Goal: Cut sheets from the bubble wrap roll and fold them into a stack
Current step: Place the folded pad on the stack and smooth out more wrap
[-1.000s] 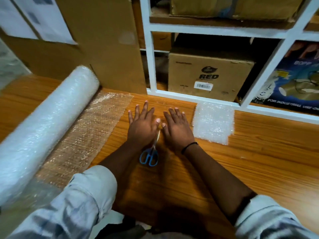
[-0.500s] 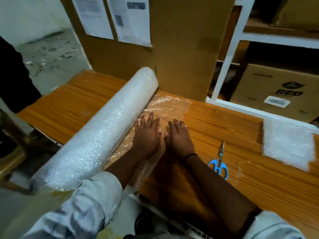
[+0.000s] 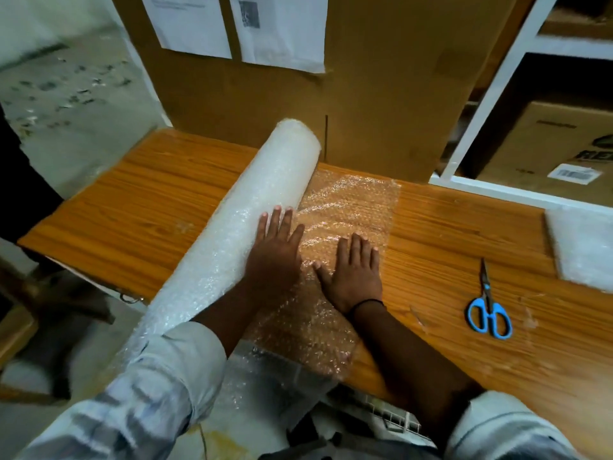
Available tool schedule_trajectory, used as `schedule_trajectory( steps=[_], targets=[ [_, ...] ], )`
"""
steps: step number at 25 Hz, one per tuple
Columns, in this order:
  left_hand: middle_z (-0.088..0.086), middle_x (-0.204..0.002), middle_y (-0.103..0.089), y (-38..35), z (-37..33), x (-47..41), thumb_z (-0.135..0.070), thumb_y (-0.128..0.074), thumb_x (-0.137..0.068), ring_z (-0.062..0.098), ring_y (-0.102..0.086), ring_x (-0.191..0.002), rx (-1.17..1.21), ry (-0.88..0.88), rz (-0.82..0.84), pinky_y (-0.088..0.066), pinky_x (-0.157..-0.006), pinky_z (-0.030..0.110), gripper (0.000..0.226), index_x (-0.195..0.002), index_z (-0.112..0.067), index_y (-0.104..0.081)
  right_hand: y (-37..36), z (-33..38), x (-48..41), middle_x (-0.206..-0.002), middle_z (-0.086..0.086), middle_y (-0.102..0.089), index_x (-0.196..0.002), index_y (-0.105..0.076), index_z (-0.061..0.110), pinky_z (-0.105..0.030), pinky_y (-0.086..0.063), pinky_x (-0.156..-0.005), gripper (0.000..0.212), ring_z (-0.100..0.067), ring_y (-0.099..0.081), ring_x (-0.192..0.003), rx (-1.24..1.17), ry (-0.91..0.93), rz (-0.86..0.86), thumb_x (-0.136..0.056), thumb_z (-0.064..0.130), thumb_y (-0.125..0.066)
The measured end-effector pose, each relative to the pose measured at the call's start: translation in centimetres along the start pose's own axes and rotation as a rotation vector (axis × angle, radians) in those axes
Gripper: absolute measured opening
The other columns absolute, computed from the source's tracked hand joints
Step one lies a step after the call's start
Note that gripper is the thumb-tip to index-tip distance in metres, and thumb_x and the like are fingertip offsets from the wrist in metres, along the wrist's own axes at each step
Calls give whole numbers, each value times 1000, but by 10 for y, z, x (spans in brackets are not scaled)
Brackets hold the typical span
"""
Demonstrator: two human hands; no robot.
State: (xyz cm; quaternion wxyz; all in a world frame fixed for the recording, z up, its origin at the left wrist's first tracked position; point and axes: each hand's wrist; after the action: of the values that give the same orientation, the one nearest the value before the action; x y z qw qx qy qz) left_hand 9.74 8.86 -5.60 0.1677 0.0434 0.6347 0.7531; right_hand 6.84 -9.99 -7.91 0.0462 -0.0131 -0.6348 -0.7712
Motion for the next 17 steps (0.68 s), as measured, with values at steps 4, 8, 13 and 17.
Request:
schedule_trajectory(
  steps=[4,8,13,17],
  targets=[
    [20,-171,-8,4,26,-6,-58,-56,-93,42,0,-157,-22,13,39,3,-125,61,81,-160,-17,-33,-3,-3,-1,-172,-13,7,-165,-1,16,-53,5,-127,96,-31,12,-159,28,-5,-3,-94,80,-5],
    [18,-171,1,12,30,-4,-59,-54,-94,41,7,-157,-6,5,33,6,-125,59,82,-161,-20,-29,-1,-10,1,-173,-9,5,-165,-5,18,-53,7,-127,96,-27,10,-159,29,-6,-15,-94,82,-7],
    [19,-171,1,24,14,12,-52,-56,-95,42,8,-157,17,-12,3,5,-124,61,76,-160,-20,-31,4,-27,5,-173,-6,7,-165,-2,20,-53,8,-127,95,-26,12,-159,55,4,17,-94,82,-7],
    [18,-172,-2,30,-11,35,-46,-46,-100,42,6,-157,-6,-21,61,4,-123,63,68,-161,-22,-28,15,-4,18,-172,-16,9,-164,-2,7,-55,5,-127,81,-36,13,-158,19,-49,5,-105,59,-19]
  ],
)
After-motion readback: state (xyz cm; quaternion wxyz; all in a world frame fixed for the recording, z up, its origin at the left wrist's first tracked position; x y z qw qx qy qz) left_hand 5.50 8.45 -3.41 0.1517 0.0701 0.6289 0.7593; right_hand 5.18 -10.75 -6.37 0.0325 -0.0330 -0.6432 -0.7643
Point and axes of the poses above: each hand's wrist, its own x-axis away from the middle knuckle, its own y-axis out of the back of the hand, z = x × y
